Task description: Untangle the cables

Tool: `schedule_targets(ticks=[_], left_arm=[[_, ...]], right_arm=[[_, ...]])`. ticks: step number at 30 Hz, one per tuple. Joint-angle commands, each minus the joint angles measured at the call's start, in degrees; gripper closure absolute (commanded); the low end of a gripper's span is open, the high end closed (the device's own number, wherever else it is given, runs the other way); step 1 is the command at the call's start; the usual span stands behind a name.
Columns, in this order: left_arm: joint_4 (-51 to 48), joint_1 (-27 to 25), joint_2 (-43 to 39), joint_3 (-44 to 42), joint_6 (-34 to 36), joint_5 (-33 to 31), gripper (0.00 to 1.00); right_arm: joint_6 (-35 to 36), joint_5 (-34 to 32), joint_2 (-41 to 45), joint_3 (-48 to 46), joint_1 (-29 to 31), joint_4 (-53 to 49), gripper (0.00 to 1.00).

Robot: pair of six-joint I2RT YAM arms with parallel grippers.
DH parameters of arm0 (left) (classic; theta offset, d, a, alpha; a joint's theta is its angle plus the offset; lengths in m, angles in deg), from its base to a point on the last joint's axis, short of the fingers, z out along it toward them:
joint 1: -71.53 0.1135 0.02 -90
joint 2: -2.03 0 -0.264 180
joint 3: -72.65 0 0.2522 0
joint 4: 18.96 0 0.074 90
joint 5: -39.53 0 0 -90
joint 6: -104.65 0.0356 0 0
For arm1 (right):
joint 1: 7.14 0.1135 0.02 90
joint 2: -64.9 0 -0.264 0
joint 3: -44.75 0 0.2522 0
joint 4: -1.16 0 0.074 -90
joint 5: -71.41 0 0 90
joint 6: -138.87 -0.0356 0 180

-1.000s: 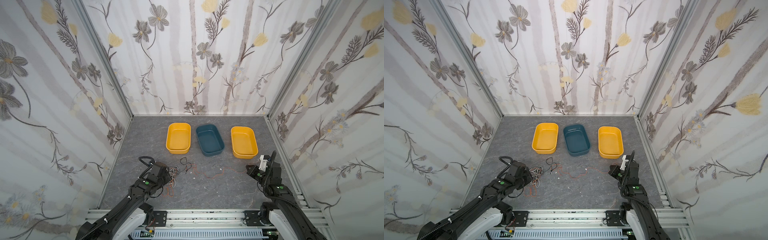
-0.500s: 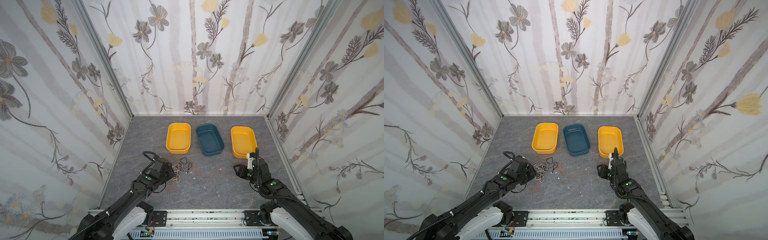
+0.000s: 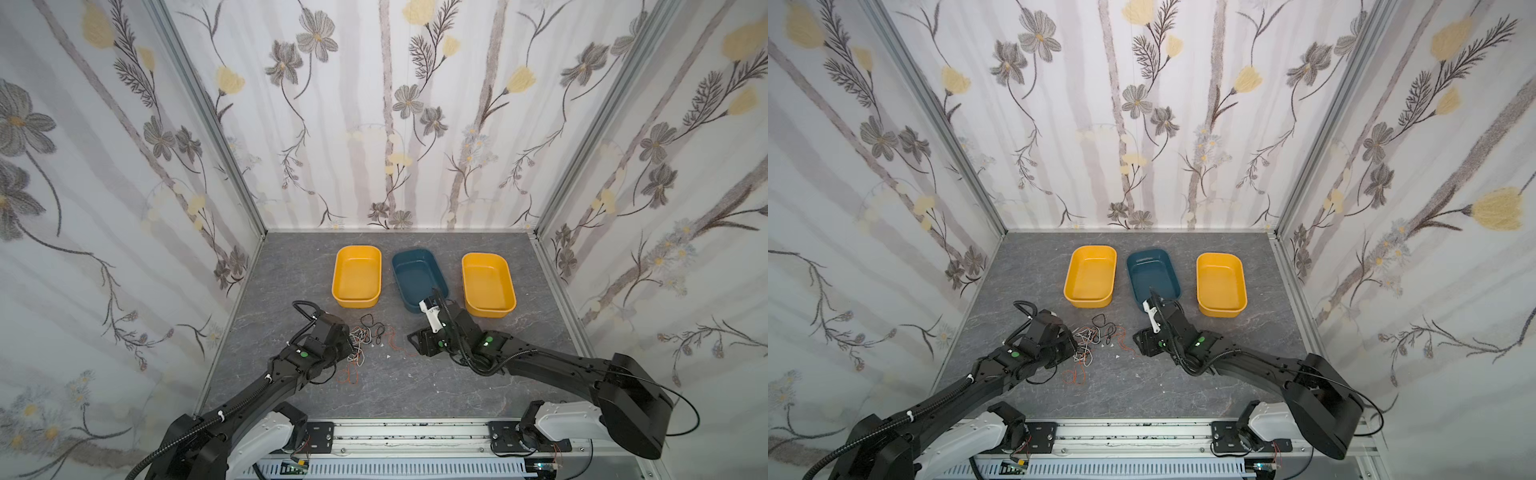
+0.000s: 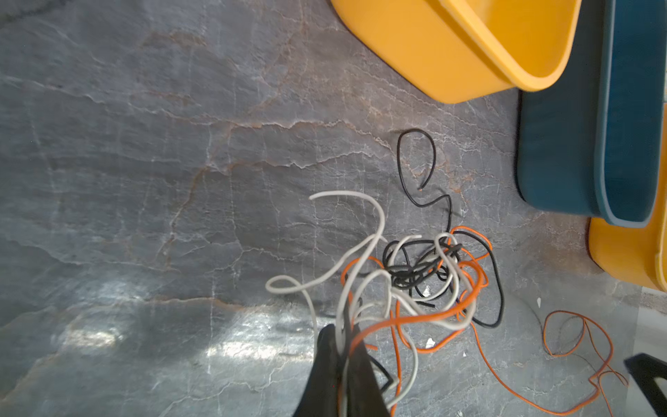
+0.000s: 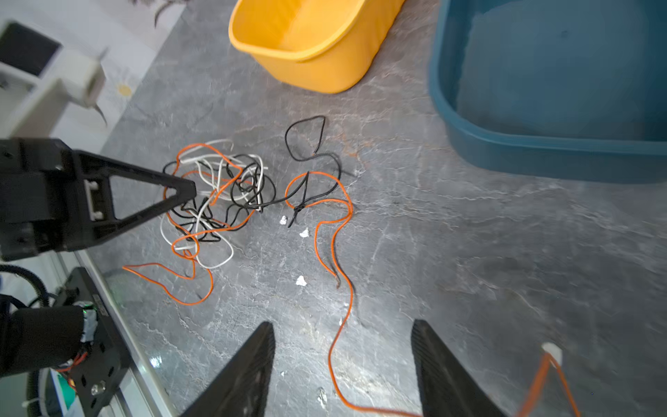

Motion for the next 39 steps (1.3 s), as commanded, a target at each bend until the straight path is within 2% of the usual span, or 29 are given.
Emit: schedule_targets(ticks=[1, 4, 10, 15, 20, 22, 28, 33, 35, 39], left_arm=[[1.3, -0.2, -0.9, -0.1, 0.0, -1.1, 0.98], [1.2, -0.1, -1.8, -0.8, 0.0, -1.7, 0.98], [2.4, -0.1, -0.5, -0.8, 0.1, -1.5, 0.98], [4.3, 0.0, 1.9, -0.6, 0.1, -0.8, 0.98], [4.6, -0.1, 2.4, -0.4, 0.1, -0.6, 0.98], [4.4, -0.1, 2.2, -0.5, 0.1, -0.9, 0.98], [3.9, -0.1, 1.8, -0.6, 0.1, -1.1, 0.98], [3.5, -0.1, 1.4, -0.9, 0.0, -1.6, 0.98], [3.4, -0.1, 1.2, -1.0, 0.0, -1.8, 0.98], [2.8, -0.1, 0.6, -1.2, 0.0, -2.0, 0.98]], right_arm=[[4.5, -1.5, -7.2, 5.1, 1.3, -1.7, 0.35], [5.6, -1.5, -10.7, 6.8, 1.7, -4.7, 0.31], [7.5, 0.1, -12.1, 6.7, 2.2, -10.1, 0.28], [8.4, 5.0, -13.6, 6.1, 3.1, -10.8, 0.29], [7.7, 3.3, -17.0, 6.4, 4.2, -11.5, 0.34], [7.3, 3.4, -17.2, 5.9, 4.4, -10.8, 0.40], [6.6, -0.3, -15.9, 5.5, 4.4, -12.6, 0.75], [5.2, -4.1, -12.6, 4.0, 4.4, -13.9, 0.96], [4.5, -5.2, -11.0, 3.4, 4.4, -13.8, 1.00], [2.6, -8.7, -7.2, 2.3, 4.3, -13.5, 1.00]])
